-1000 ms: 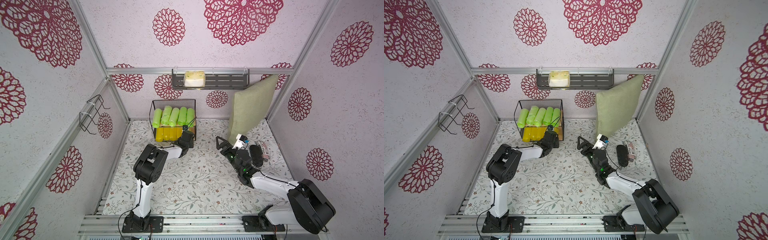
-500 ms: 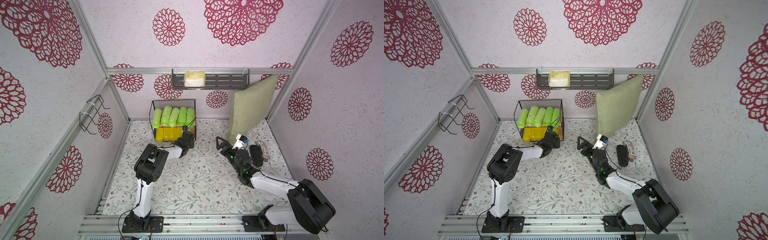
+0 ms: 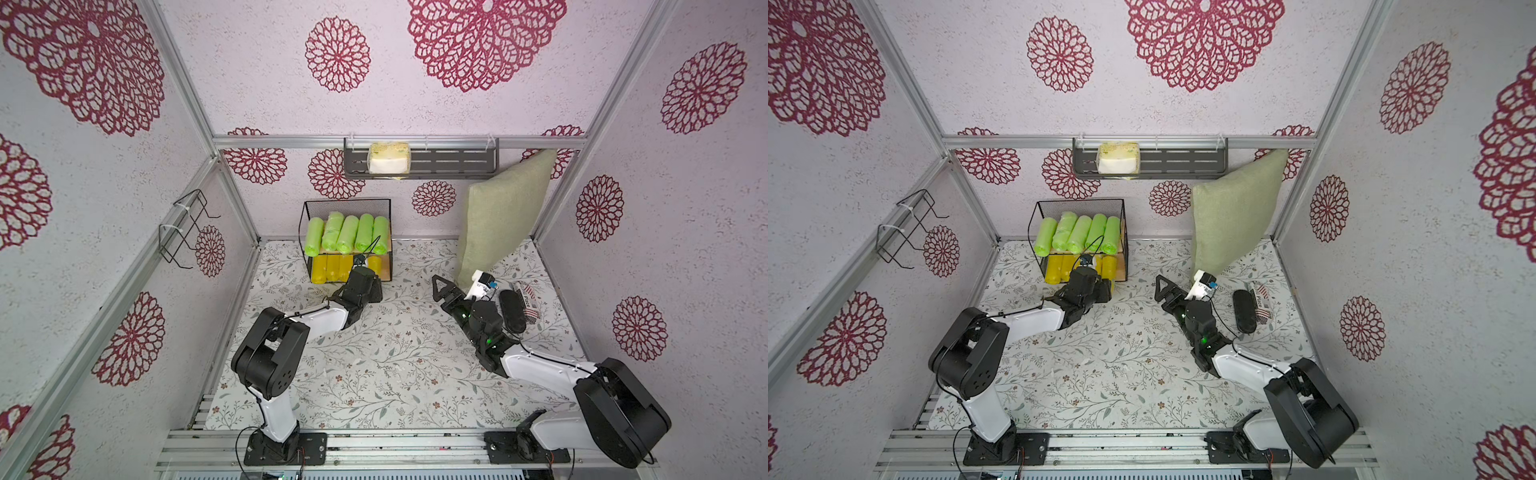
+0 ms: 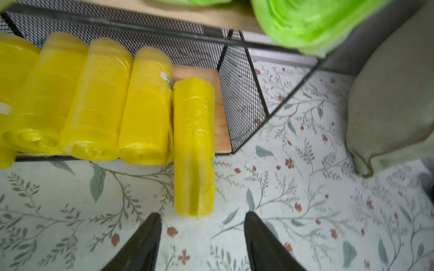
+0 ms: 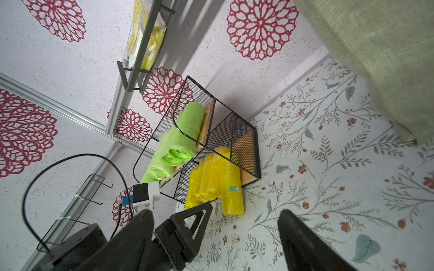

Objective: Sort the rolls of trash bags by color and place them on the shelf
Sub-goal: Place the roll of trash bags on the shelf.

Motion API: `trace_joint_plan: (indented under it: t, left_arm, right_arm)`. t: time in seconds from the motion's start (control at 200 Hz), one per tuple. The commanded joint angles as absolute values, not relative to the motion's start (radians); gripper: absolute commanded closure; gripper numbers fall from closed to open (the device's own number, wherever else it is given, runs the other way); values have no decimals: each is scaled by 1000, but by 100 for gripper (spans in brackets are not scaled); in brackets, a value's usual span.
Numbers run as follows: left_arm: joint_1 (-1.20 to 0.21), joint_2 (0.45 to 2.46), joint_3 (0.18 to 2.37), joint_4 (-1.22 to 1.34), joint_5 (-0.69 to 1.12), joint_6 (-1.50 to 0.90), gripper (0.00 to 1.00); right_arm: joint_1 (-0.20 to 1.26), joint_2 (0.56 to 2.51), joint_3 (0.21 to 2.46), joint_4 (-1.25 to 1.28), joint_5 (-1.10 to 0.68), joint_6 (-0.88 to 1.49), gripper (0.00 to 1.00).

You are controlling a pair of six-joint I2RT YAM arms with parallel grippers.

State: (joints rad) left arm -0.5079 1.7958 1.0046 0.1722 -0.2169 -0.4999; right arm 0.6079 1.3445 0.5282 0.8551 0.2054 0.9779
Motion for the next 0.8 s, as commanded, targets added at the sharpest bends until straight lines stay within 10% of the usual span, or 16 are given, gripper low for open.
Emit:
trace_joint_plan:
  t: [0.0,0.34,0.795]
  left_arm:
    - [-516,1803,959,183,-138,-520,54]
    - [-513,1954,1028,310,-207,-491,76]
    - [-471,2077,1169,323,-240,-497,77]
  right_arm:
    - [606,1344,522,899,201,990,13]
    - [606,1360,523,909,188,1003,12]
    - [606,1336,512,899,196,997,12]
